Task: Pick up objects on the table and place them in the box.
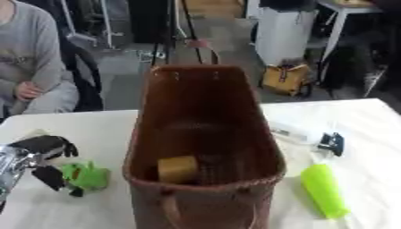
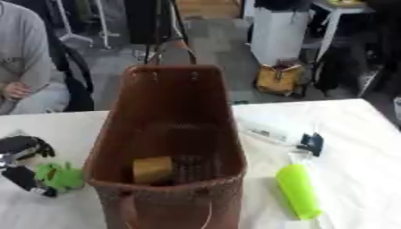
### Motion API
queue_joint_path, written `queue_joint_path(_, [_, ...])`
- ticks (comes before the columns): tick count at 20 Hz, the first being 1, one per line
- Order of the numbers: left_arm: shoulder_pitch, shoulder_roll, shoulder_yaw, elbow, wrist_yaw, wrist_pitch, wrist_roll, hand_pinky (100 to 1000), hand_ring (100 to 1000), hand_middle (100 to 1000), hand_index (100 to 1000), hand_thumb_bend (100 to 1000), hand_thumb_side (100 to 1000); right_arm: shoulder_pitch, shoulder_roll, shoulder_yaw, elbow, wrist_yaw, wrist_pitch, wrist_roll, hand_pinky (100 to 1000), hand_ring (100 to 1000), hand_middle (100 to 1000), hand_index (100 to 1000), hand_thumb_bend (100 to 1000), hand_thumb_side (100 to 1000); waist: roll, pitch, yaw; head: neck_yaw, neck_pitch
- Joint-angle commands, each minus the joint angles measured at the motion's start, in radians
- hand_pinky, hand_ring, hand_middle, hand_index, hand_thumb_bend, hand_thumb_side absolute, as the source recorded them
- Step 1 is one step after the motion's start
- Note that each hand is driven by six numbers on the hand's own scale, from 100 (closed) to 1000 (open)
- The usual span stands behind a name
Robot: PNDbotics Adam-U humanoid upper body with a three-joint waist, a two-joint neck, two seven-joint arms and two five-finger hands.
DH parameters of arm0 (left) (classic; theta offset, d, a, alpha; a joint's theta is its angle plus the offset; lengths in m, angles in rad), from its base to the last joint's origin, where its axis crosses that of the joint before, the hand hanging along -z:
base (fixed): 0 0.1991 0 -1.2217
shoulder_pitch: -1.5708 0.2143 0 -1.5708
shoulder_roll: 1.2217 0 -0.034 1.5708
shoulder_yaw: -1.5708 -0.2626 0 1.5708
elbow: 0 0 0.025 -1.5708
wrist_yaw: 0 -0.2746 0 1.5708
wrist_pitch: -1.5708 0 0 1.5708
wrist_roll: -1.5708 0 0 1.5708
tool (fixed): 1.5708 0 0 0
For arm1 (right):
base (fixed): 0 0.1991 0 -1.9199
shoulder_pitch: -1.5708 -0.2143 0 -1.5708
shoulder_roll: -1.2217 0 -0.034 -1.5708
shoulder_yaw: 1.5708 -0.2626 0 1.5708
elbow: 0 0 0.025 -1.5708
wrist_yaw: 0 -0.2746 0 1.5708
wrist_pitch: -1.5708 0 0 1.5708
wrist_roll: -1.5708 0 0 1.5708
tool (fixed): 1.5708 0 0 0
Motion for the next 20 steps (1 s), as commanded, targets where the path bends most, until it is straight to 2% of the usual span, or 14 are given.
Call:
queue_joint_path(1, [-0.017,0.018,0.005,0.001,-0.007,0.003,0.037,792,810,704,812,917,530,-0.006,-0.022,-0.001,-0.011,-0.002,-0.004,0.003,538,637,712,789,341,616,0.0,-0.013,0.0,0.002,0.006])
queue_joint_path(15, [-0.037,-0.017,0.006,0.075,-0.047,0.003,0.076,780,785,670,781,890,509,-0.008,-0.02,0.002,-0.011,-0.004,-0.005,0.007,538,636,712,789,339,616,-0.004,-0.01,-0.006,0.005,0.003])
queue_joint_path(16, [-0.039,-0.02,0.007,0.078,-0.048,0.003,0.083,761,755,631,743,866,490,-0.008,-0.02,0.003,-0.011,-0.004,-0.005,0.007,538,635,712,790,339,617,-0.004,-0.01,-0.007,0.005,0.003])
queue_joint_path(17, [-0.04,-0.024,0.008,0.082,-0.05,0.005,0.096,761,755,631,743,866,490,-0.008,-0.019,0.003,-0.01,-0.004,-0.005,0.008,538,635,712,790,339,617,-0.004,-0.01,-0.007,0.006,0.002])
queue_joint_path(20, [-0.041,-0.029,0.007,0.095,-0.061,0.009,0.132,747,728,591,705,790,447,-0.008,-0.019,0.003,-0.01,-0.004,-0.006,0.009,538,635,712,790,338,617,-0.004,-0.009,-0.009,0.007,0.002])
